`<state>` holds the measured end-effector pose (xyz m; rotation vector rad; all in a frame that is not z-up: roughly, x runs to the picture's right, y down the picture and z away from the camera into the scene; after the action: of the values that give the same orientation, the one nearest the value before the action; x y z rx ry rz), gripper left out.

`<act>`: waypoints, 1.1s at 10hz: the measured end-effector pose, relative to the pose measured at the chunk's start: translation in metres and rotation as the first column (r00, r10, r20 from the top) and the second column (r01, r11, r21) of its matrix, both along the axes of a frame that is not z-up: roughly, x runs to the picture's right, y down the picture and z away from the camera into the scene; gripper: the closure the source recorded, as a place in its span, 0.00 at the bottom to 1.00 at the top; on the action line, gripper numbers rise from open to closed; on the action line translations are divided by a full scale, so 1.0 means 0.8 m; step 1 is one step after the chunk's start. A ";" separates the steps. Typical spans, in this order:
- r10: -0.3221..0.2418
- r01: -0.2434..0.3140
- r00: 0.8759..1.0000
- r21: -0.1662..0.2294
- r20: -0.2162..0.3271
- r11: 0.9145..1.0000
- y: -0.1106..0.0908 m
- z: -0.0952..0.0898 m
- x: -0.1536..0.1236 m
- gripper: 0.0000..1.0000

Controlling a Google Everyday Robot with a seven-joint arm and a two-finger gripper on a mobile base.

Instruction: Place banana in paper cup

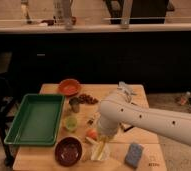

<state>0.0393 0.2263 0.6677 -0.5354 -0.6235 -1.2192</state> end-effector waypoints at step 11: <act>-0.004 0.004 1.000 -0.029 -0.002 1.000 0.015 0.007 -0.003 0.73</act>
<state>0.0365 0.2380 0.6735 -0.5620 -0.6394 -1.2151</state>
